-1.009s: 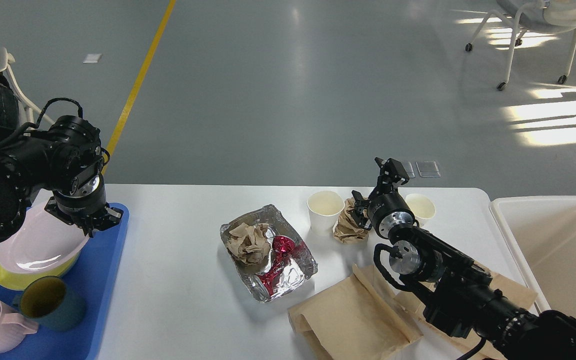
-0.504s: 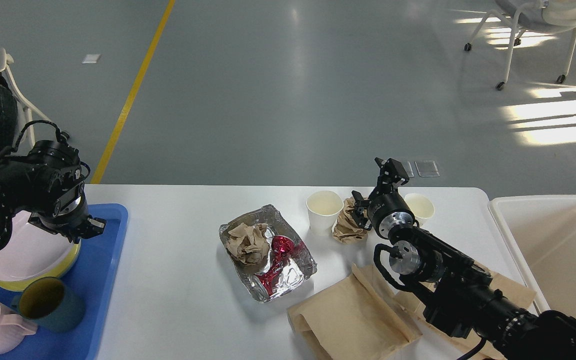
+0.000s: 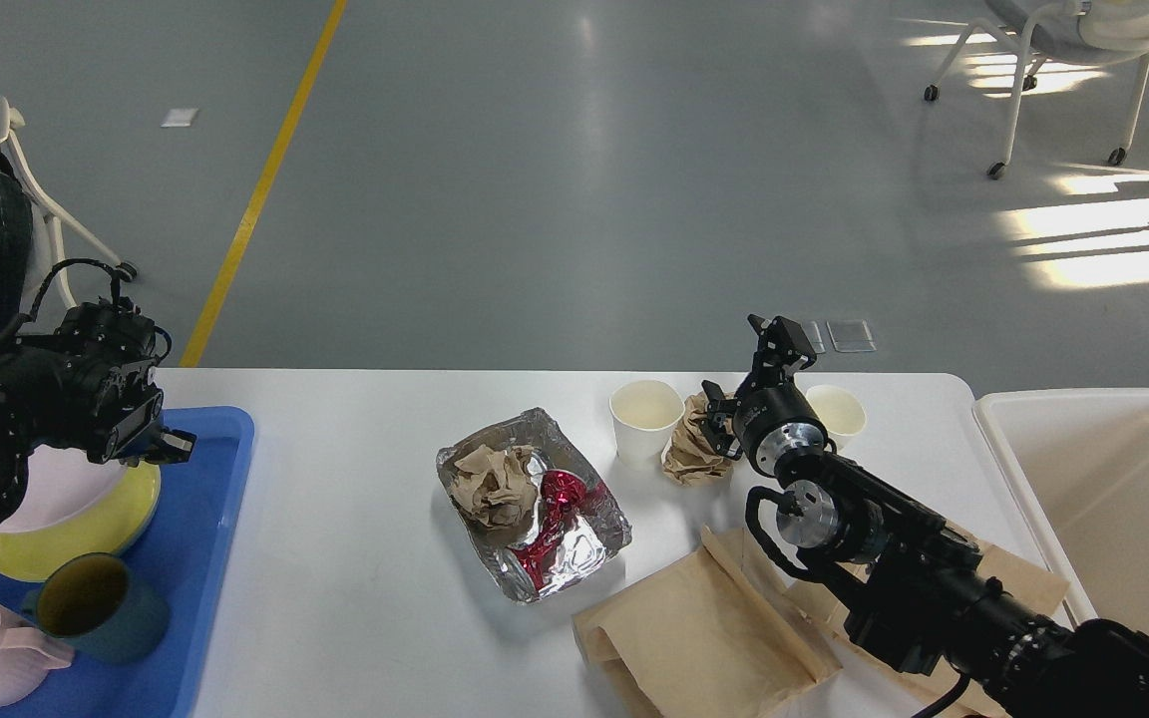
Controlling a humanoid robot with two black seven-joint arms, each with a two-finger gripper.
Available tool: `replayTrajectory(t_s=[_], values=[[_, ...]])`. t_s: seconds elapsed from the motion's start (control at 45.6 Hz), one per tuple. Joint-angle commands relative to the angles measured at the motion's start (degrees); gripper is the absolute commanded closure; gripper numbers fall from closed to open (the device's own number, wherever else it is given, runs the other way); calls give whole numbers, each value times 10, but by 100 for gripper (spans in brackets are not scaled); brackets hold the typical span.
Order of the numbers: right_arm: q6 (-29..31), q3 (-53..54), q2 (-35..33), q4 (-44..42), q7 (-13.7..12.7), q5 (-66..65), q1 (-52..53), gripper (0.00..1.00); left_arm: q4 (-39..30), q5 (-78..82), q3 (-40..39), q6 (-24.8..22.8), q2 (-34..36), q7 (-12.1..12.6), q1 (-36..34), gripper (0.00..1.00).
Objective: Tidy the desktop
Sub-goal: 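Lower the pink plate onto the yellow plate and release it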
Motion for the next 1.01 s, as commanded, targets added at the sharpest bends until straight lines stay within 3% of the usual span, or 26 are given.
replayTrajectory(t_s=[0.0,0.483,0.658,0.768,0.987], values=[[0,0,0,0,0,0,0,0,0,-1,-2,1,0,0,2,100],[0,0,0,0,0,0,1,0,-1,-2,-9,3,5,0,22,97],[0,0,0,0,0,-1,0,0,-1,-9,-16,31,5,-1,21,78],[0,0,0,0,0,0,0,0,-2,-9,-18,55,5,-1,23,73],[0,0,0,0,0,0,1,0,-2,-9,-17,59,5,-1,23,66]])
